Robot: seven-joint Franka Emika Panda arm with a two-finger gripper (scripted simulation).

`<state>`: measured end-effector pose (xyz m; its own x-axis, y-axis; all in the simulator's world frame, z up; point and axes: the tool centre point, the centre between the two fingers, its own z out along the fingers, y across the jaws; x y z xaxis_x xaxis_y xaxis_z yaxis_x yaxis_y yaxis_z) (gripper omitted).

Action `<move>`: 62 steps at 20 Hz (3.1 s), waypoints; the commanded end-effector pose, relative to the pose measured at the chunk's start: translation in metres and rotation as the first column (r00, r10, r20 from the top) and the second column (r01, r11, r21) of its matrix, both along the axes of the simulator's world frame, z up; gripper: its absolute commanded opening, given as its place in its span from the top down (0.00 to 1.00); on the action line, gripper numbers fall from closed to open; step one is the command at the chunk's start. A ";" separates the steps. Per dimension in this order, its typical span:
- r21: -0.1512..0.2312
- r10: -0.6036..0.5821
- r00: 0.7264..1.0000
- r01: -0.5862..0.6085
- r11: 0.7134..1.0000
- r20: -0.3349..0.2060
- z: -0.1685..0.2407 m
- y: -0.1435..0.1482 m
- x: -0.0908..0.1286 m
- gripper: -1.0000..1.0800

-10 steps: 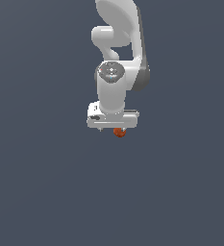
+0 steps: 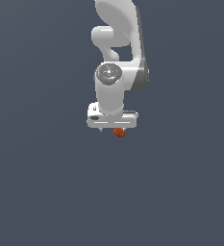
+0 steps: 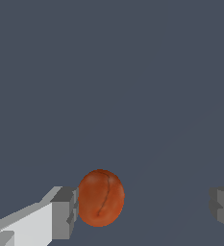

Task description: Pick up the object and move it to a goal position.

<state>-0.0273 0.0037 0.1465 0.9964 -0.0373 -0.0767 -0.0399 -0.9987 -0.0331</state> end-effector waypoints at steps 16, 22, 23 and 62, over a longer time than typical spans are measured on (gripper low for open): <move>0.004 0.111 0.994 -0.111 0.994 0.008 -0.006 0.003 -0.006 0.04; 0.004 0.246 0.969 -0.246 0.969 0.020 -0.012 0.008 -0.013 0.04; 0.004 0.274 0.962 -0.274 0.962 0.022 -0.014 0.008 -0.015 0.04; -0.036 0.944 0.322 -0.945 0.325 0.075 -0.049 0.043 -0.070 0.04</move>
